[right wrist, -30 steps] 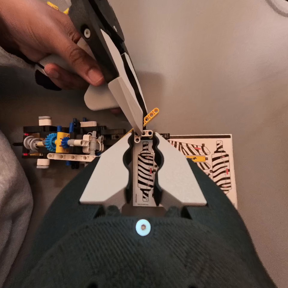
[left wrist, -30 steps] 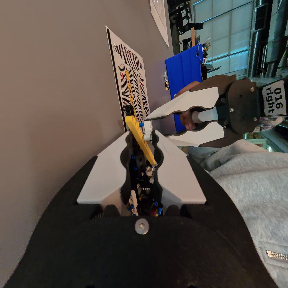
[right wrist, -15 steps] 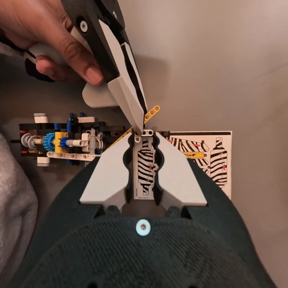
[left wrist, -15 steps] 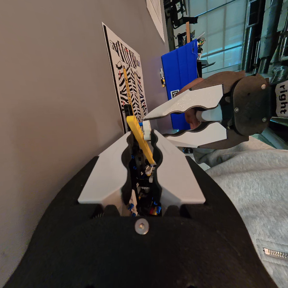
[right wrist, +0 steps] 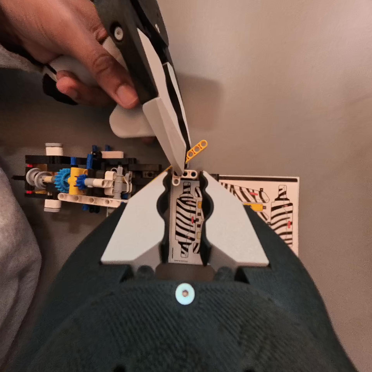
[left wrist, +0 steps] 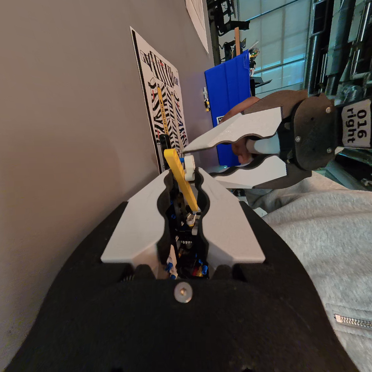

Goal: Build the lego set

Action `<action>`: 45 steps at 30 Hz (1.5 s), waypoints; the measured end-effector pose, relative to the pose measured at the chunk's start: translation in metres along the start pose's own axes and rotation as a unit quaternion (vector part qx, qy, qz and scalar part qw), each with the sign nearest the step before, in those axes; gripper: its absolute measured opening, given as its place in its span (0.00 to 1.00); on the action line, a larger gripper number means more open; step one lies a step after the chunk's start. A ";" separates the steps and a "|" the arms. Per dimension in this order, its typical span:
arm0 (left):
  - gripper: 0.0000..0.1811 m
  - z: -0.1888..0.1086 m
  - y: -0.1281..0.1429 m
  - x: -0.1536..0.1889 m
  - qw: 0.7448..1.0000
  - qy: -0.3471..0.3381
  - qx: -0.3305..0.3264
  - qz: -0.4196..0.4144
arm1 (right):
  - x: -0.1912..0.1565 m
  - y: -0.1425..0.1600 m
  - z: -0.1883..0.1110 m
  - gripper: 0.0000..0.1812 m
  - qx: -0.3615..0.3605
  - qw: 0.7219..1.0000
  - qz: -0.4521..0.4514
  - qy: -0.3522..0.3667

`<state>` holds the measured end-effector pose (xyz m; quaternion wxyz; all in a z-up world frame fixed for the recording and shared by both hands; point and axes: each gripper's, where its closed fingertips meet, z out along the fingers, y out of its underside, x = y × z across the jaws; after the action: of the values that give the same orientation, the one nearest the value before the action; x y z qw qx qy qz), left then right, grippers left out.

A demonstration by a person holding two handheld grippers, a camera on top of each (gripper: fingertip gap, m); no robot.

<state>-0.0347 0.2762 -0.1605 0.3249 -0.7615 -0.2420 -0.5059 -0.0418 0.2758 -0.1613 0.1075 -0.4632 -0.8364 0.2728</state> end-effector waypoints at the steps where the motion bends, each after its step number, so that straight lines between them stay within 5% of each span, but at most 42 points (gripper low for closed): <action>1: 0.11 0.000 0.000 0.000 1.000 0.001 -0.001 0.000 | -0.002 -0.002 -0.001 0.15 0.012 1.000 -0.005 -0.002; 13: 0.13 0.000 0.001 -0.002 1.000 -0.024 -0.003 0.018 | -0.001 -0.001 -0.001 0.12 0.068 0.998 -0.001 0.001; 19: 0.16 -0.003 0.002 -0.007 0.998 -0.058 -0.003 0.031 | -0.002 -0.001 -0.001 0.13 0.044 0.999 -0.010 0.008; 31: 0.12 -0.003 0.003 -0.003 1.000 -0.017 -0.009 0.014 | -0.002 0.001 0.000 0.13 -0.039 0.999 -0.011 0.002; 45: 0.12 -0.002 0.002 -0.003 0.998 -0.037 0.007 0.040 | -0.001 -0.001 -0.001 0.13 0.074 0.997 -0.002 0.015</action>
<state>-0.0353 0.2732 -0.1631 0.3414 -0.7865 -0.2268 -0.4620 -0.0412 0.2748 -0.1603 0.1544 -0.4565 -0.8129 0.3270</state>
